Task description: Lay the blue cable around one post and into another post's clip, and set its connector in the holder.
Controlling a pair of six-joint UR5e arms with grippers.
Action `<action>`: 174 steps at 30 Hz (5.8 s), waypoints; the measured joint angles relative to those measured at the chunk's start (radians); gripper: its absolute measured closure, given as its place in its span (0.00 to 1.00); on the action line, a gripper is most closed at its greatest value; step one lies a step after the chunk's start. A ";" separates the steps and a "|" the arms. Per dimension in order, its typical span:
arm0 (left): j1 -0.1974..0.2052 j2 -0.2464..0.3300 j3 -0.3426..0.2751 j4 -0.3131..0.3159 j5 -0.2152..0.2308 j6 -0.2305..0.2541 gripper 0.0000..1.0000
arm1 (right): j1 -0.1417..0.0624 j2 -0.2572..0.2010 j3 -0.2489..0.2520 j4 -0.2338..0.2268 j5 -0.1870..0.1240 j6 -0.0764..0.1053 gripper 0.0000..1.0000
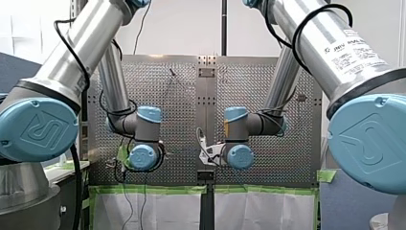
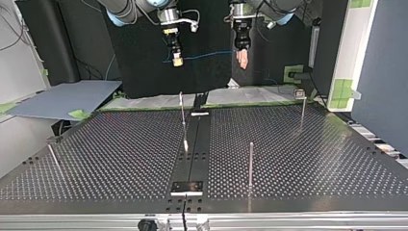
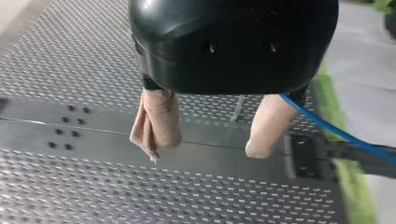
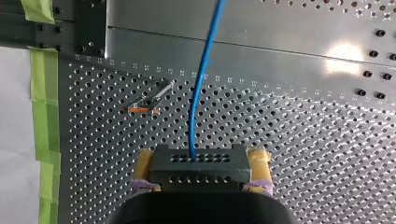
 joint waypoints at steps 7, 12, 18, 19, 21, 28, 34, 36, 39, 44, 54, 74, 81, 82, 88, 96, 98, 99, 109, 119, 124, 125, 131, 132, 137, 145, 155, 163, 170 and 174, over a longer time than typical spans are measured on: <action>-0.001 -0.020 0.000 -0.047 0.000 -0.056 0.00 | 0.000 0.000 0.000 0.000 0.000 0.000 0.80; -0.001 -0.020 0.000 -0.053 0.000 -0.078 0.00 | 0.000 0.000 0.000 0.000 0.000 0.000 0.80; 0.007 -0.029 -0.006 -0.046 0.007 -0.089 0.00 | -0.011 0.010 -0.011 0.011 0.011 0.011 0.80; 0.013 -0.035 -0.009 -0.040 0.013 -0.095 0.00 | -0.016 0.012 -0.017 0.017 0.017 0.017 0.80; 0.024 -0.046 -0.012 -0.023 0.021 -0.112 0.00 | -0.022 0.009 -0.034 0.034 0.034 0.034 0.80; 0.043 -0.012 -0.003 -0.018 0.010 -0.119 0.00 | -0.023 -0.042 -0.076 0.096 0.066 0.095 0.80; 0.069 0.042 0.044 -0.068 0.000 -0.112 0.00 | -0.028 -0.096 -0.124 0.150 0.050 0.113 0.80; 0.085 0.060 0.062 -0.086 0.009 -0.113 0.00 | -0.033 -0.115 -0.143 0.169 0.047 0.113 0.80; 0.112 0.088 0.090 -0.114 0.032 -0.119 0.00 | -0.040 -0.142 -0.170 0.196 0.039 0.111 0.80; 0.151 0.129 0.130 -0.154 0.057 -0.128 0.00 | -0.051 -0.185 -0.212 0.239 0.024 0.109 0.80; 0.209 0.220 0.221 -0.246 0.050 -0.145 0.00 | -0.068 -0.261 -0.289 0.316 0.008 0.102 0.80; 0.213 0.405 0.406 -0.430 0.031 -0.151 0.00 | -0.065 -0.385 -0.478 0.505 -0.030 0.023 0.80; 0.221 0.472 0.473 -0.497 0.042 -0.143 0.00 | -0.060 -0.372 -0.545 0.572 -0.050 0.012 0.80; 0.223 0.479 0.480 -0.505 0.043 -0.142 0.00 | -0.060 -0.369 -0.554 0.580 -0.053 0.011 0.80; 0.237 0.529 0.530 -0.555 0.051 -0.132 0.00 | -0.059 -0.345 -0.604 0.631 -0.063 0.015 0.80; 0.264 0.593 0.608 -0.632 0.072 -0.109 0.00 | -0.062 -0.293 -0.670 0.697 -0.068 0.015 0.80; 0.272 0.589 0.623 -0.647 0.081 -0.108 0.00 | -0.063 -0.286 -0.685 0.712 -0.068 0.016 0.80; 0.277 0.584 0.632 -0.656 0.088 -0.108 0.00 | -0.064 -0.282 -0.696 0.723 -0.069 0.016 0.80; 0.317 0.507 0.717 -0.741 0.154 -0.106 0.00 | -0.072 -0.262 -0.781 0.808 -0.076 0.018 0.80; 0.389 0.460 0.799 -0.824 0.214 -0.107 0.00 | -0.077 -0.218 -0.861 0.887 -0.095 0.018 0.80; 0.440 0.434 0.832 -0.875 0.264 -0.105 0.00 | -0.090 -0.211 -0.904 0.928 -0.099 0.019 0.80; 0.447 0.428 0.835 -0.883 0.273 -0.105 0.00 | -0.093 -0.209 -0.911 0.932 -0.099 0.020 0.80; 0.469 0.404 0.839 -0.931 0.321 -0.107 0.00 | -0.117 -0.193 -0.957 0.952 -0.098 0.022 0.80; 0.470 0.399 0.839 -0.941 0.331 -0.107 0.00 | -0.121 -0.191 -0.967 0.954 -0.097 0.024 0.80; 0.467 0.366 0.839 -0.971 0.373 -0.099 0.00 | -0.134 -0.184 -1.009 0.957 -0.096 0.031 0.80; 0.461 0.308 0.839 -0.962 0.437 -0.093 0.00 | -0.155 -0.160 -1.027 0.967 -0.094 0.030 0.80; 0.459 0.250 0.831 -0.956 0.437 -0.123 0.00 | -0.180 -0.123 -1.009 1.018 -0.061 0.028 0.80; 0.455 0.244 0.804 -0.933 0.435 -0.129 0.00 | -0.207 -0.120 -0.944 0.973 -0.031 0.052 0.80; 0.449 0.244 0.798 -0.928 0.441 -0.132 0.00 | -0.240 -0.083 -0.883 0.912 -0.023 0.096 0.80; 0.447 0.244 0.798 -0.928 0.445 -0.134 0.00 | -0.273 -0.048 -0.847 0.877 -0.021 0.120 0.80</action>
